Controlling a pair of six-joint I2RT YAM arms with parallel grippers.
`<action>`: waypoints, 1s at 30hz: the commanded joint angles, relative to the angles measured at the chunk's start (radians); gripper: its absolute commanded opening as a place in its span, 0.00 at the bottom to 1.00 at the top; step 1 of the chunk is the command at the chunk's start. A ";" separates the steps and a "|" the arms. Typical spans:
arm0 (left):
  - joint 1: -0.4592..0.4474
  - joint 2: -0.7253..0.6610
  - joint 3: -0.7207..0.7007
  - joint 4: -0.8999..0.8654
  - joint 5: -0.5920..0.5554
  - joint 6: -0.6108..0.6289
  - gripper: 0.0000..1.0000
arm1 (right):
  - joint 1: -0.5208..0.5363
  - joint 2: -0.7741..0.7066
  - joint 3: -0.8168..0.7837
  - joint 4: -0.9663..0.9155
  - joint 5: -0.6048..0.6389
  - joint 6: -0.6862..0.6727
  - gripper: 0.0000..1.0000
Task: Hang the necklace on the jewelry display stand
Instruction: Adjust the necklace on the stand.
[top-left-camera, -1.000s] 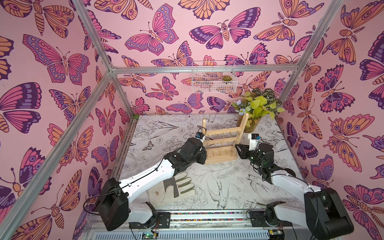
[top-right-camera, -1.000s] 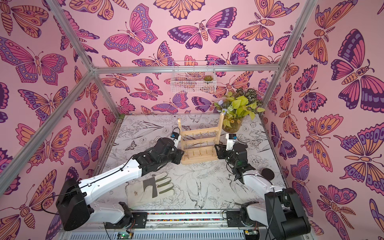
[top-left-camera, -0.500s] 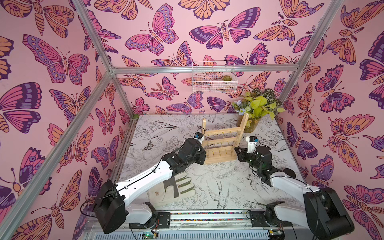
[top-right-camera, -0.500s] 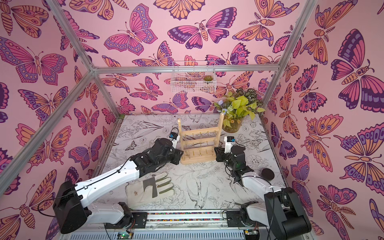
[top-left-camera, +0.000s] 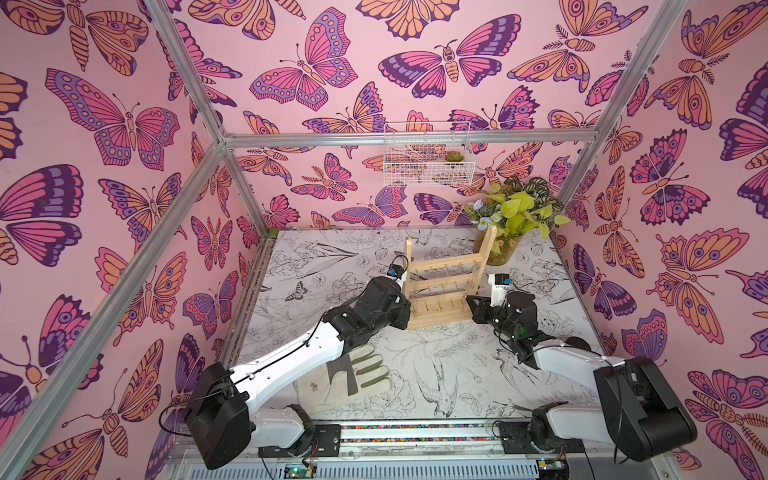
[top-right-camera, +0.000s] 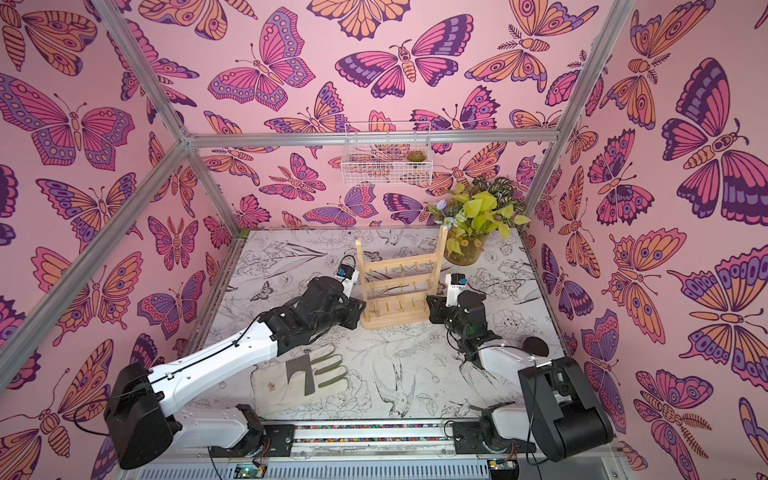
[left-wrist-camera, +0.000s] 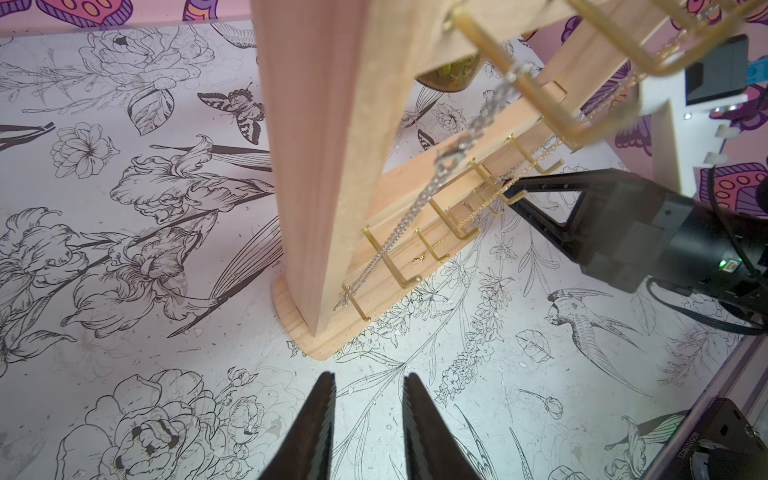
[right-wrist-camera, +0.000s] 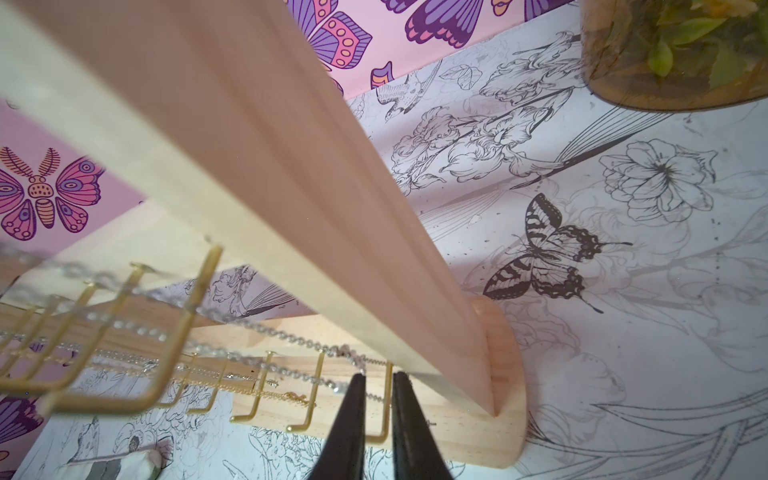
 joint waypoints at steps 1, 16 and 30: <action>0.009 -0.022 -0.022 0.009 -0.002 -0.001 0.30 | 0.012 0.020 0.034 0.029 -0.012 0.006 0.16; 0.012 -0.027 -0.031 0.012 -0.007 -0.001 0.30 | 0.037 0.039 0.045 0.062 0.041 0.022 0.22; 0.020 -0.068 -0.042 0.012 -0.007 0.004 0.31 | 0.045 0.043 0.083 0.072 0.068 0.023 0.16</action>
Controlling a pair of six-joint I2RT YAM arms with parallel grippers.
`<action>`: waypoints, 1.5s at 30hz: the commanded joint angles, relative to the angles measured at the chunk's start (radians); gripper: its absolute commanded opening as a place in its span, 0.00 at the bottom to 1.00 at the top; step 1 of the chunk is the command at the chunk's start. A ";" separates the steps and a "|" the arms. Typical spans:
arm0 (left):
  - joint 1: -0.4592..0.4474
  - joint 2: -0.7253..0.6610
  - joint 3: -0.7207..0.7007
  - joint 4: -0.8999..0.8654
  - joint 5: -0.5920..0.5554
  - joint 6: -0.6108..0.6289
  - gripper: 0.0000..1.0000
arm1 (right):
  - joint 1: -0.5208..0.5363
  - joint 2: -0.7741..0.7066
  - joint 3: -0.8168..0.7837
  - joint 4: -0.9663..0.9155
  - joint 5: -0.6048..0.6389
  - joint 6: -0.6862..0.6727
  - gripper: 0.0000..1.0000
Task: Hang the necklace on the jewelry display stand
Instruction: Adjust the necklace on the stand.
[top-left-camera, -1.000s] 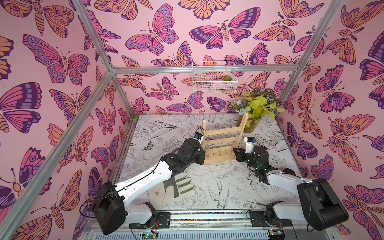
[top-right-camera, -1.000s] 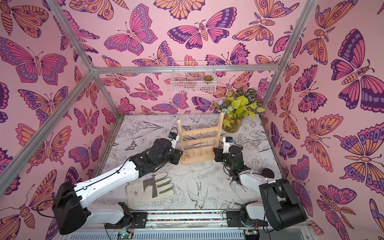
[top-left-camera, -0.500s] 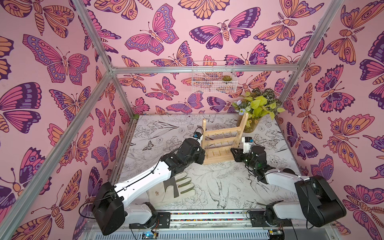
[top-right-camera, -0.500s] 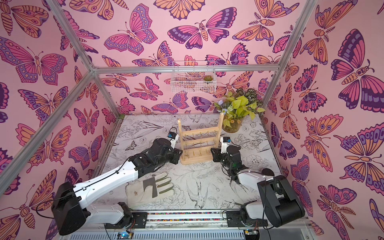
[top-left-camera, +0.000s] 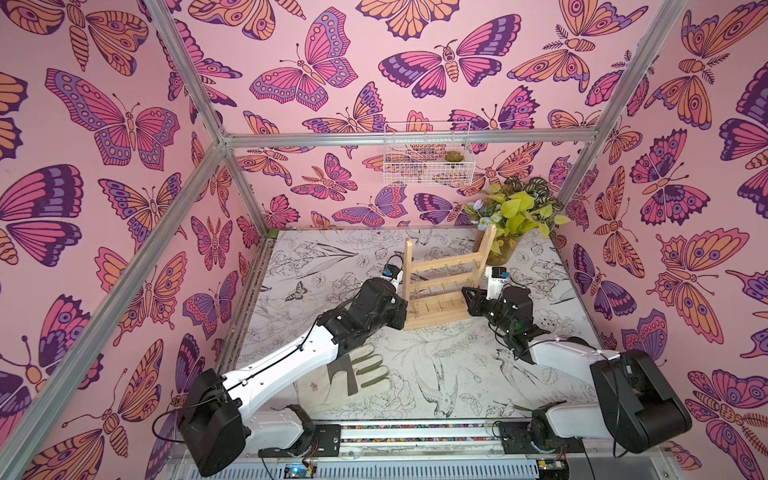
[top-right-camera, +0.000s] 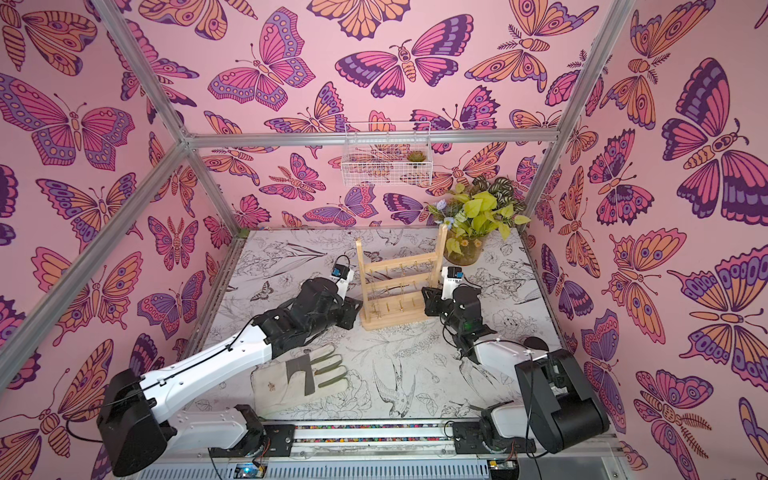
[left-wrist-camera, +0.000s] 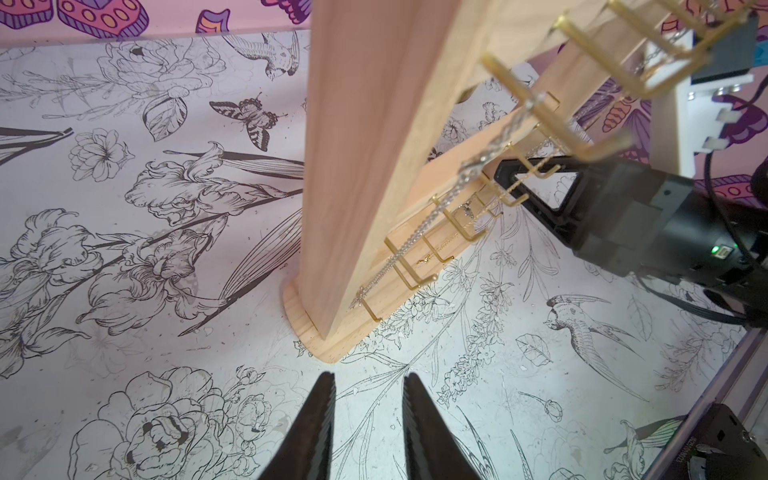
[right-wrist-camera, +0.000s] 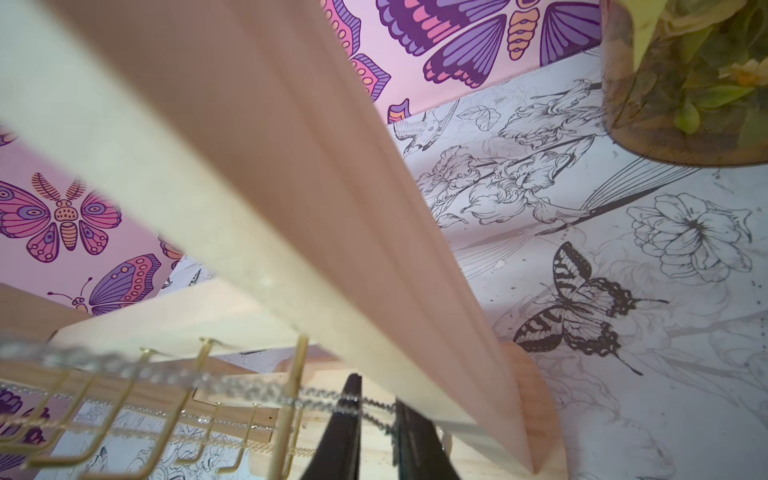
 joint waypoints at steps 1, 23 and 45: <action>0.009 -0.017 -0.013 0.003 -0.006 0.004 0.31 | 0.007 0.005 0.025 0.006 0.020 -0.005 0.14; 0.009 -0.004 -0.001 0.003 0.019 -0.005 0.31 | -0.025 -0.094 -0.016 -0.116 0.016 -0.083 0.20; 0.004 -0.015 -0.015 0.003 0.000 -0.013 0.30 | -0.032 -0.031 -0.004 -0.050 0.001 -0.063 0.07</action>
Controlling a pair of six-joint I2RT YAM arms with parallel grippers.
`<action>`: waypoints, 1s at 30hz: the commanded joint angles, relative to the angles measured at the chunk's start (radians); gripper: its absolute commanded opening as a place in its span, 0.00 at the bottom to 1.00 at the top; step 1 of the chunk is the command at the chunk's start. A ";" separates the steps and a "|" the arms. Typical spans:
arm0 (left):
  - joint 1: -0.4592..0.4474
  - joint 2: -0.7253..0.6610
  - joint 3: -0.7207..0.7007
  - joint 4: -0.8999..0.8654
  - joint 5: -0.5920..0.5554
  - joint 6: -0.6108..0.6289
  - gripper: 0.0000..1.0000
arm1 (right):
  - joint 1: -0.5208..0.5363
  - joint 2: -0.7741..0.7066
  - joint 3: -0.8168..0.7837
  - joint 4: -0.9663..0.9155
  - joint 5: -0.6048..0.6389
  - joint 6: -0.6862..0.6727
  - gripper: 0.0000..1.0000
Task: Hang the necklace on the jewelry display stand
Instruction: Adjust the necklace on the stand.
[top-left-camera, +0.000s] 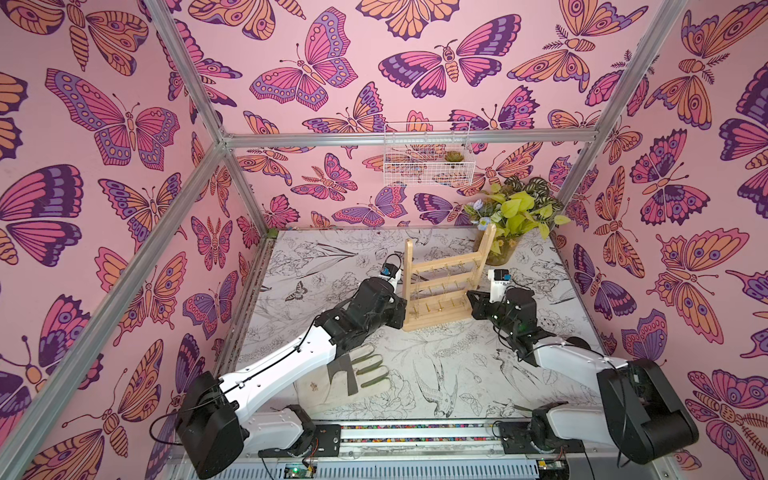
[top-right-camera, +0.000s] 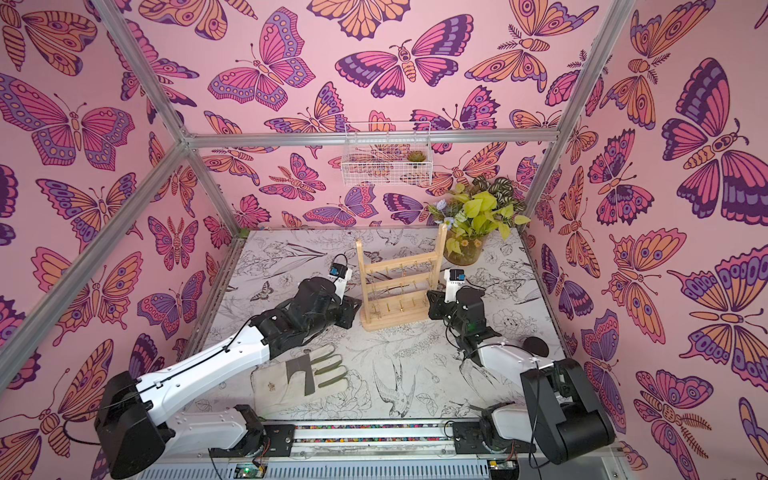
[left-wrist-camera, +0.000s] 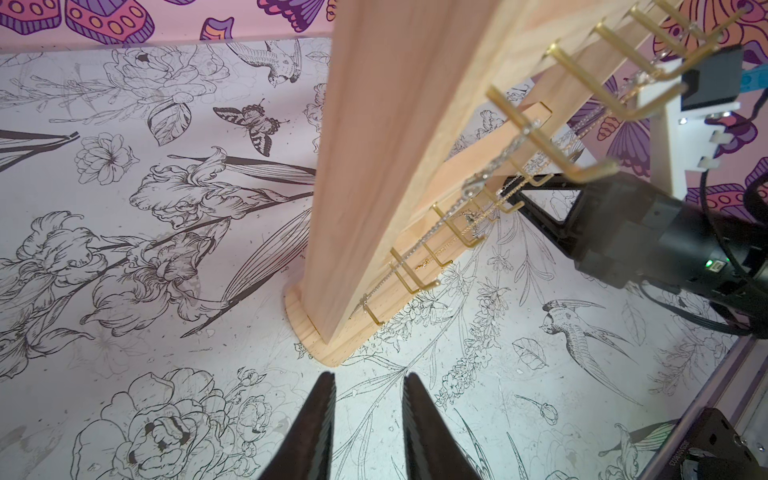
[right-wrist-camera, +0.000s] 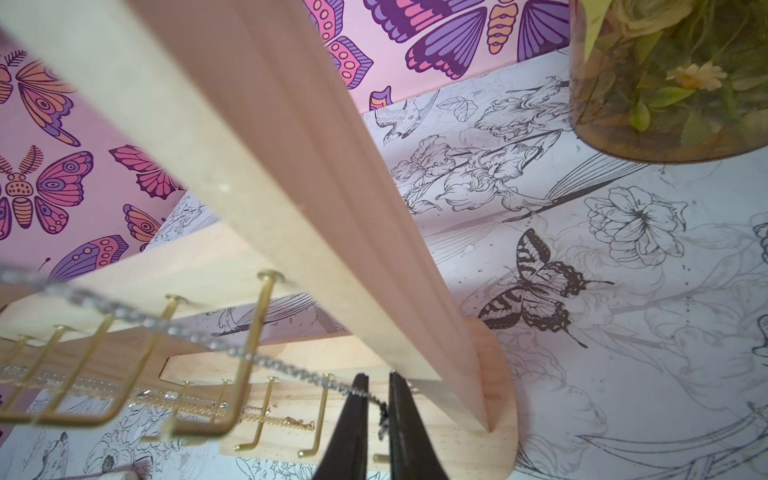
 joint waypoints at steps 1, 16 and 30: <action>-0.001 -0.010 -0.015 0.003 -0.002 -0.008 0.31 | -0.005 0.011 0.016 0.035 -0.015 0.011 0.05; -0.001 -0.023 -0.028 0.010 -0.013 -0.005 0.31 | -0.005 -0.094 0.041 -0.134 -0.108 -0.012 0.00; -0.001 -0.028 -0.027 0.010 -0.016 -0.001 0.30 | -0.004 -0.098 0.050 -0.226 -0.030 -0.059 0.00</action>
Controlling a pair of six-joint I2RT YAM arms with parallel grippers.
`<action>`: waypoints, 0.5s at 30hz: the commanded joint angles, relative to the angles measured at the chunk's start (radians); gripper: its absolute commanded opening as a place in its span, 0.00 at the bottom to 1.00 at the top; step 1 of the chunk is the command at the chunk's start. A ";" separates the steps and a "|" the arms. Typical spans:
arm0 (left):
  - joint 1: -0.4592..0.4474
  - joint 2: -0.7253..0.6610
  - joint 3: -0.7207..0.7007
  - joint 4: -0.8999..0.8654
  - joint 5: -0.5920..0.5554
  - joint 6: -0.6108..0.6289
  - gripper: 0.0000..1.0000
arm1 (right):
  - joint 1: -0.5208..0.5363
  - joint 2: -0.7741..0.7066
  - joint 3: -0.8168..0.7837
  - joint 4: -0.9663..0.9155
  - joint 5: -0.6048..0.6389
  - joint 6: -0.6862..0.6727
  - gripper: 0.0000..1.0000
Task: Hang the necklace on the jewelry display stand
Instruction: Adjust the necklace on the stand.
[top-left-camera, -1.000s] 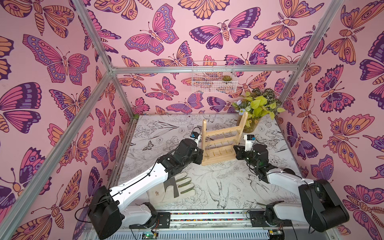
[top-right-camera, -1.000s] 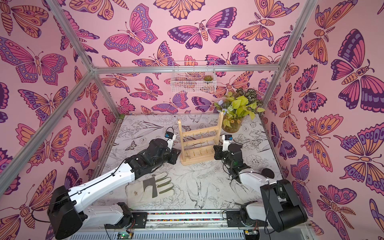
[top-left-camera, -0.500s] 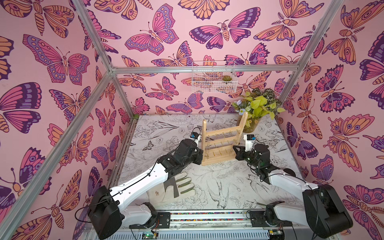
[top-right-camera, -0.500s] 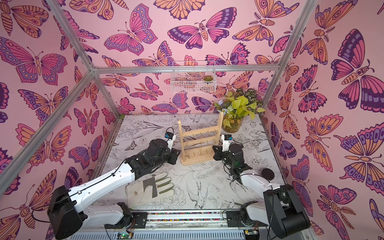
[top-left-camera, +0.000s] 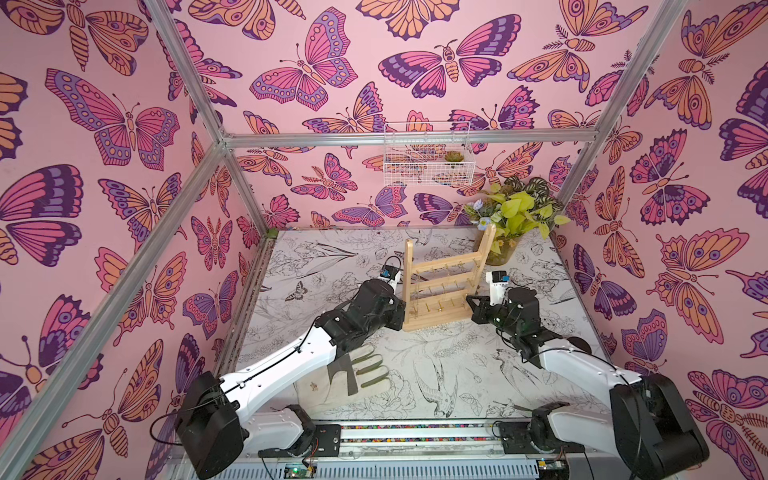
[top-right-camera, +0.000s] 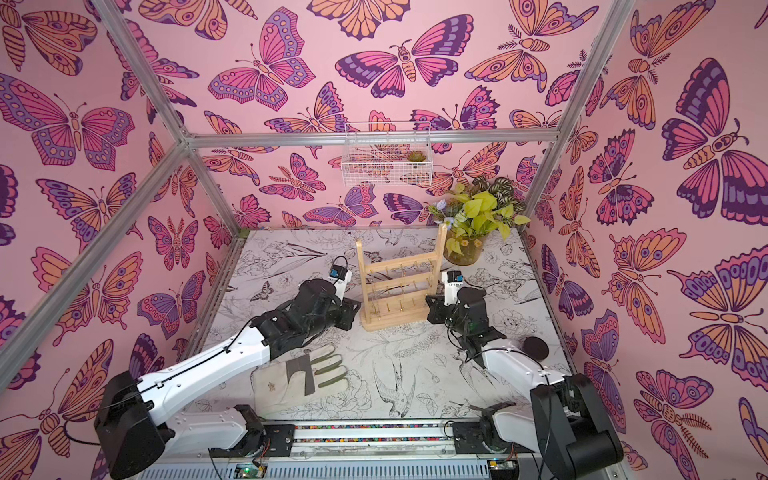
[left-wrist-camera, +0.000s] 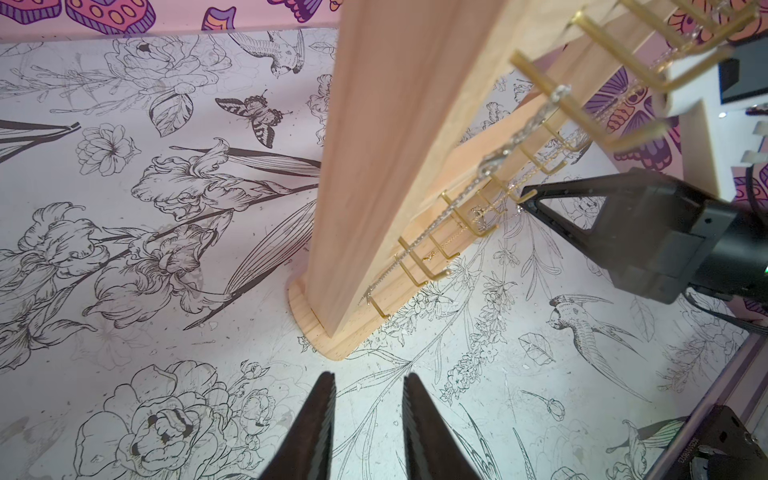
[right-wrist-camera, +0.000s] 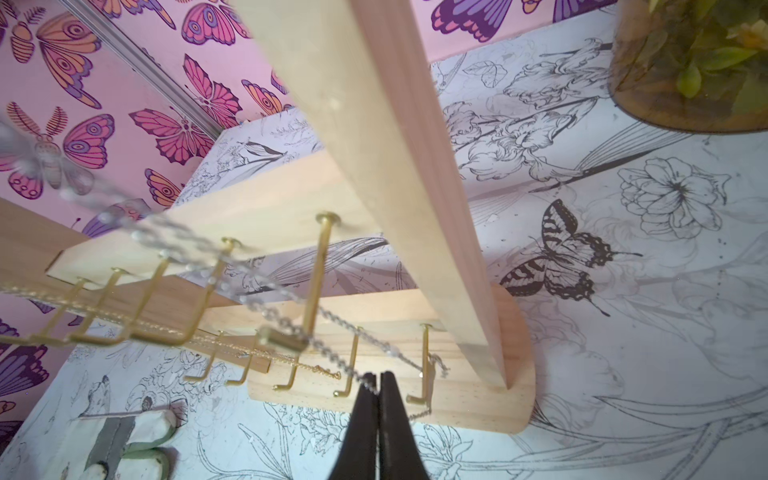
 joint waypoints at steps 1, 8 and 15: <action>-0.001 -0.023 -0.010 0.010 -0.013 -0.001 0.31 | -0.005 -0.001 0.030 -0.035 0.042 -0.028 0.00; -0.001 -0.017 -0.003 0.010 -0.008 -0.001 0.31 | -0.006 -0.003 0.026 -0.030 0.099 -0.030 0.00; -0.001 -0.015 0.002 0.008 -0.005 0.000 0.31 | -0.016 -0.004 0.027 -0.007 0.131 -0.024 0.00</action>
